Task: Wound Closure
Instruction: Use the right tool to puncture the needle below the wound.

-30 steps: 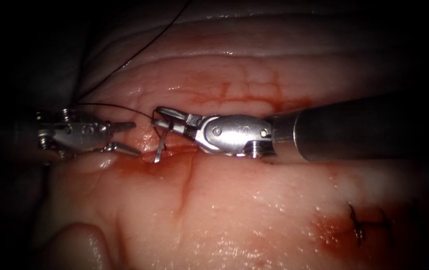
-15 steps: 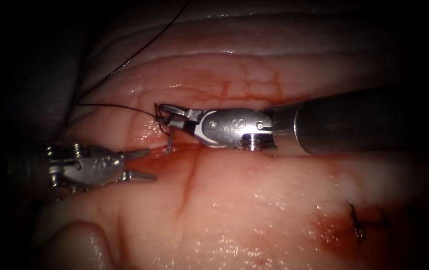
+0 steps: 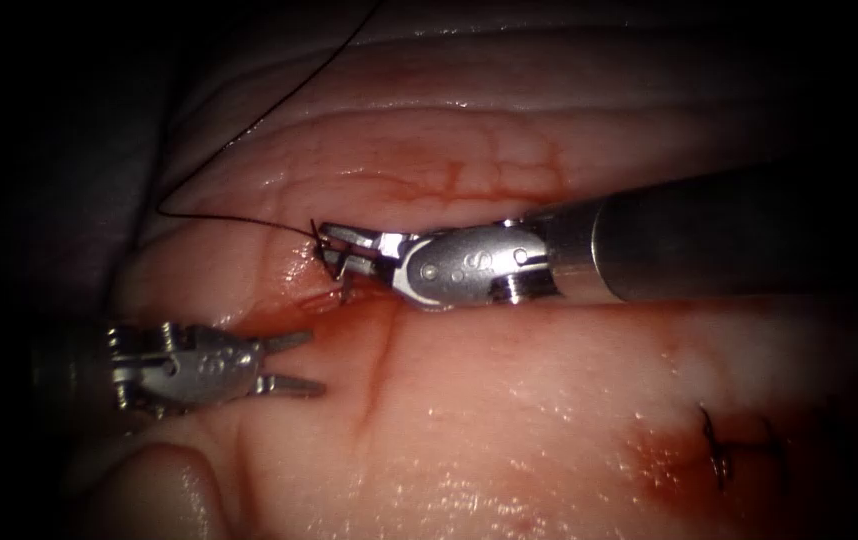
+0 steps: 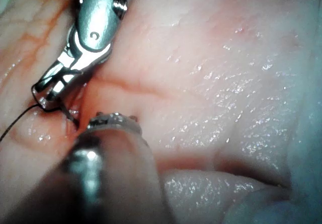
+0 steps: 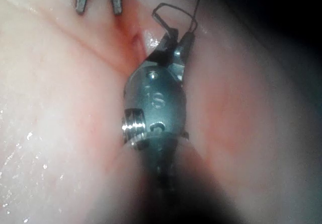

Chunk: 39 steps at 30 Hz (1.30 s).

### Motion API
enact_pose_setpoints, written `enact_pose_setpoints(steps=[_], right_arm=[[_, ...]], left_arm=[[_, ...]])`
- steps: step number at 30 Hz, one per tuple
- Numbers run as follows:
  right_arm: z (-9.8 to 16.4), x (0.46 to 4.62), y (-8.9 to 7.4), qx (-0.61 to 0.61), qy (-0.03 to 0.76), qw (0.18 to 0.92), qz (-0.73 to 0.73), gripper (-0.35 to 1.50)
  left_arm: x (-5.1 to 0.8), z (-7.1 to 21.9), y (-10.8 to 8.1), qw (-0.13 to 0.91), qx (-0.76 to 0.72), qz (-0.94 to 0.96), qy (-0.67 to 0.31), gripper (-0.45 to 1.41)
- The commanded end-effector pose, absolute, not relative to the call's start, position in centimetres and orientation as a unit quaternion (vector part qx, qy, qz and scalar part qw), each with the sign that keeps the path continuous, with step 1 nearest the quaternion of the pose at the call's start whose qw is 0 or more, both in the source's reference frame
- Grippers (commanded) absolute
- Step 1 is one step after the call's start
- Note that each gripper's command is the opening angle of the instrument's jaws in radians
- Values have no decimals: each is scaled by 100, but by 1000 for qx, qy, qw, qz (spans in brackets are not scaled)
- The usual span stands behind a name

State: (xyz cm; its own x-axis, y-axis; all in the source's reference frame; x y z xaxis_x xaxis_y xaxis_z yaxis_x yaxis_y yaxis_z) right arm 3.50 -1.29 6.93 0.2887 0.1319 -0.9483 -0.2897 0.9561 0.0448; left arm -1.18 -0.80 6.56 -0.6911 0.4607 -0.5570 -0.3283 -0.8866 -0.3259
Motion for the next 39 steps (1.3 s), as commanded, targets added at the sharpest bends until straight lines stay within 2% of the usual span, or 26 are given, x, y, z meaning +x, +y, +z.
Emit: enact_pose_setpoints(steps=[1,12,39], right_arm=[[697,354,-131,-54,577,803,138,-35],[702,348,-113,10,580,788,207,-35],[712,354,-75,89,567,767,286,-35]], left_arm=[[-125,661,-84,215,-328,914,-104,12],[-148,662,-106,202,-323,917,-120,9],[-134,706,-121,183,-308,923,-142,9]])
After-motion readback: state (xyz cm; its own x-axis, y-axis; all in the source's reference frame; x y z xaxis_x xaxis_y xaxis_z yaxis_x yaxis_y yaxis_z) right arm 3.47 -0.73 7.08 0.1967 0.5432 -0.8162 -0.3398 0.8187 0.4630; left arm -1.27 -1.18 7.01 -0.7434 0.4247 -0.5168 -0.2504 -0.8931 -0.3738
